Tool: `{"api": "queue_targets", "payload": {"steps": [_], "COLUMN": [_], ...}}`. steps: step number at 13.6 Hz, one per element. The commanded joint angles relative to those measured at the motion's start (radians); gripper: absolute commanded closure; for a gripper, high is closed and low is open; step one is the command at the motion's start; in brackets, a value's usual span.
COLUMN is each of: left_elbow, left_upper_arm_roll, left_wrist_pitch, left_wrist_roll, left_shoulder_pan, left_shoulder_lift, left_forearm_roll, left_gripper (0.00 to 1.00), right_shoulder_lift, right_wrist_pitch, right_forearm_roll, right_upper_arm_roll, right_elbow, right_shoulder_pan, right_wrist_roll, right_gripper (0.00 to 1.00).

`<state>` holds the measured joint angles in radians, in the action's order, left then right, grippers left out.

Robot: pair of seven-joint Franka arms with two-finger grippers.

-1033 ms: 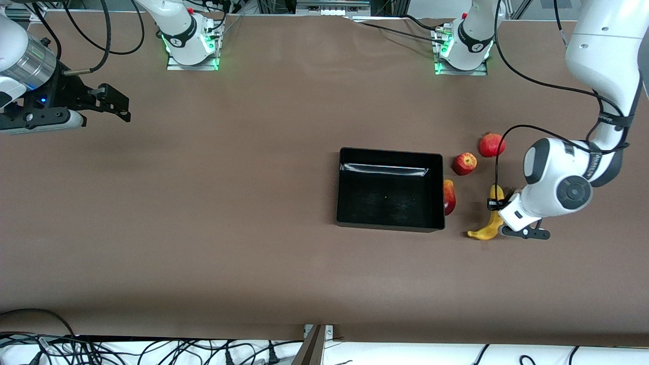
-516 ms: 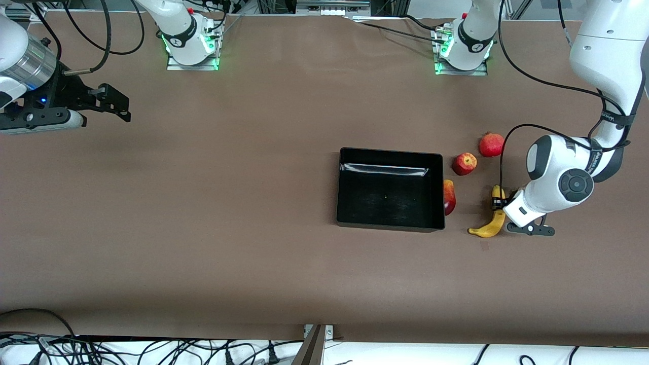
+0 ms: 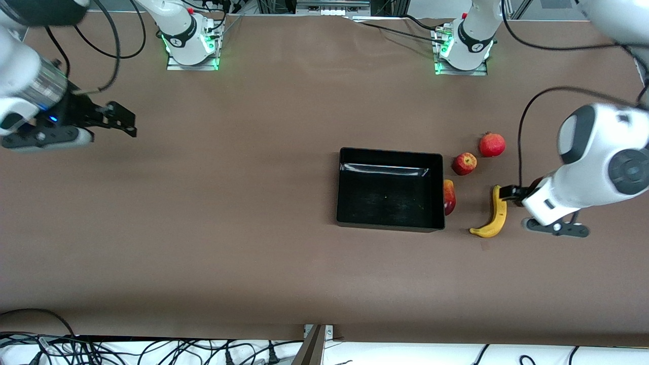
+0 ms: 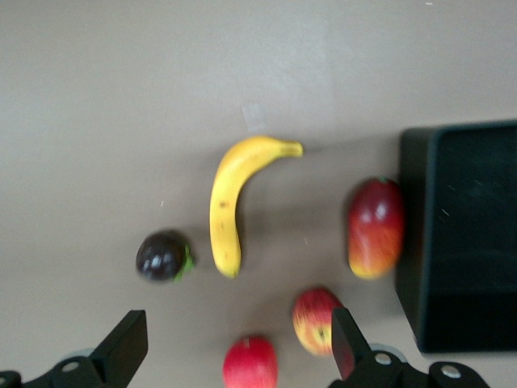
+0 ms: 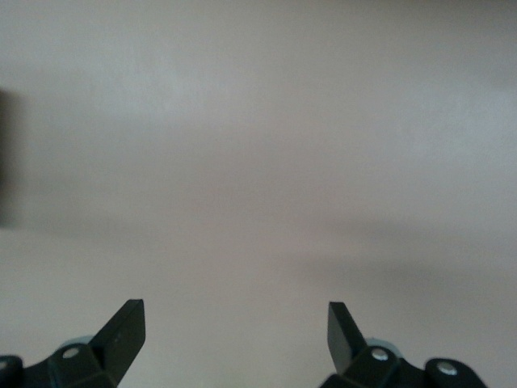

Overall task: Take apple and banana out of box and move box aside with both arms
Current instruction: 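Raise the left gripper away while the right gripper reaches the tray rim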

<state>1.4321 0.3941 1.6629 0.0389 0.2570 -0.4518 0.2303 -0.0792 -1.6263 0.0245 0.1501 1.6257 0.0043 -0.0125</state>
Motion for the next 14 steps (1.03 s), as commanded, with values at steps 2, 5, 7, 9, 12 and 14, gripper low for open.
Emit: {"api": "queue_targets", "payload": {"steps": [2,5,7,9,12,14], "left_elbow": [-0.206,-0.214,-0.138,0.064,0.325,0.332], "left_upper_arm_roll": [0.031,0.022,-0.123,-0.344,-0.428,-0.425], "left_wrist_pitch": [-0.256,-0.287,-0.252,-0.096,0.128,0.104], "left_wrist_roll": [-0.007,-0.004,0.006,0.007,-0.002,-0.04], "left_shoulder_pan": [-0.002,-0.022,-0.103,-0.232,-0.298,-0.289], "left_shoulder_lift": [0.005,0.076,0.151,0.311,0.481,0.475], "left_forearm_roll": [-0.019,-0.032,-0.122,-0.225,-0.237,-0.175], "left_gripper": [0.0,0.0,0.0,0.0,0.0,0.0], "right_shoulder_lift": [-0.045,-0.14,-0.207,-0.302,-0.462,-0.557], "right_wrist_pitch": [0.013,-0.094,-0.209,-0.34,-0.531,-0.596], "right_forearm_roll": [0.046,0.101,0.098,0.084,0.046,0.02], "right_upper_arm_roll": [0.002,0.003,0.002,0.0,-0.004,-0.011], "right_elbow": [-0.013,-0.021,-0.021,-0.036,-0.091,-0.151], "right_shoulder_pan": [0.13,0.231,0.331,0.446,0.567,0.626], "right_wrist_roll": [-0.023,-0.267,-0.398,-0.565,-0.774,-0.865], "right_gripper": [0.0,0.0,0.0,0.0,0.0,0.0]}}
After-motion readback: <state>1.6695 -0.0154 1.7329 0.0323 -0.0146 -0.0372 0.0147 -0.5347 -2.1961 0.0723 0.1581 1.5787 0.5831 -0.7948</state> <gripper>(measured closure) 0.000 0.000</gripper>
